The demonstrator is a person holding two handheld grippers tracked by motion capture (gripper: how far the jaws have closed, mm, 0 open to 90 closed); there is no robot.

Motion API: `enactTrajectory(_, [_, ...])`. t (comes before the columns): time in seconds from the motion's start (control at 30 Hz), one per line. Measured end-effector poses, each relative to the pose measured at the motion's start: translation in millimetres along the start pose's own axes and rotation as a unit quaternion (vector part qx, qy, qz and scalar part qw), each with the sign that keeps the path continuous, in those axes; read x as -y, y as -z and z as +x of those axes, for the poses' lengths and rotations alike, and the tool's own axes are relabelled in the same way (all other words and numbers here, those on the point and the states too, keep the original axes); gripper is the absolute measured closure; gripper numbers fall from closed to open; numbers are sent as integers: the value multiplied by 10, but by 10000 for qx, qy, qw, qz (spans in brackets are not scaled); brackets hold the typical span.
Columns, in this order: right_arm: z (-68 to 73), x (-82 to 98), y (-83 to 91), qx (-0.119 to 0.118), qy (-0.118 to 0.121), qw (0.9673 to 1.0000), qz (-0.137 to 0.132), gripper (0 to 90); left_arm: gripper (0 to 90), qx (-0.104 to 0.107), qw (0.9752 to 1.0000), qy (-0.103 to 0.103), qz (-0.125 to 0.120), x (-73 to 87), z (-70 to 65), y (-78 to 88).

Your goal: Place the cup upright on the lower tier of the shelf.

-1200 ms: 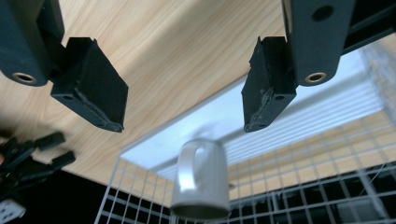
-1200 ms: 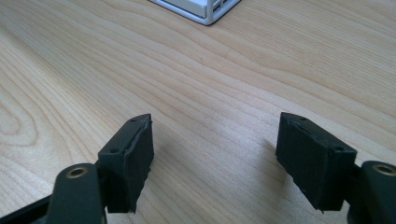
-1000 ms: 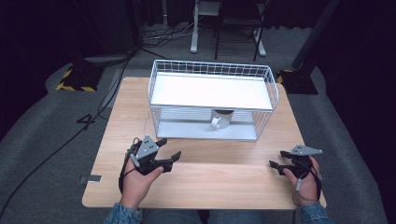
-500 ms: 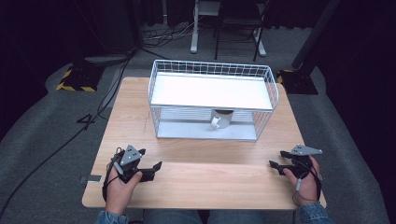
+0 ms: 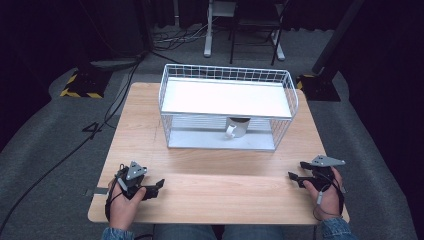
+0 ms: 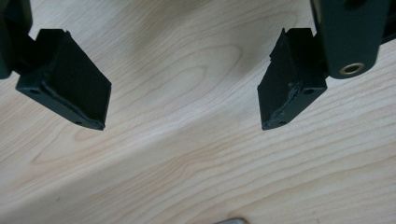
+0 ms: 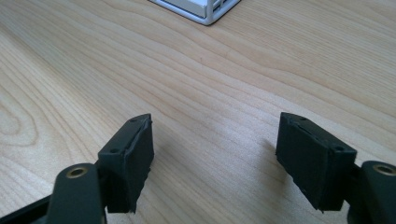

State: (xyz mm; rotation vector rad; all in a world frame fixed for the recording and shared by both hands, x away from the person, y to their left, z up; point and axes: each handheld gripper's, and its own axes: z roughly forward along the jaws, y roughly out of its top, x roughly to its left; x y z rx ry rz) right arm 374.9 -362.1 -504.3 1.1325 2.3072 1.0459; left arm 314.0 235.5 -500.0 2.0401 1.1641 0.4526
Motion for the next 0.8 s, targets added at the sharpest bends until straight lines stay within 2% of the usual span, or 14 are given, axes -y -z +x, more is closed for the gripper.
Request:
enactTrajectory(0.17, [0, 0, 0, 0, 0, 10000, 0, 280, 178, -89, 9997, -128, 174, 31, -3, -24])
enactTrajectory(0.23, [0, 0, 0, 1, -1, 10000, 0, 280, 170, -119, 9992, -247, 292, 33, -4, -34])
enactTrajectory(0.3, [0, 0, 0, 1, 1, 10000, -1, 280, 167, -134, 9991, -257, 306, 32, -14, -40])
enactTrajectory(0.4, [0, 0, 0, 1, 1, 10000, 1, 280, 166, -132, 9992, -226, 311, 32, -15, -43])
enactTrajectory(0.43, [0, 0, 0, 0, 1, 10000, -1, 280, 163, -116, 9993, -112, 336, 32, -24, -46])
enactTrajectory(0.8, [1, 0, 0, 2, 3, 10000, -1, 280, 139, -125, 9992, -98, 357, 27, -14, -56])
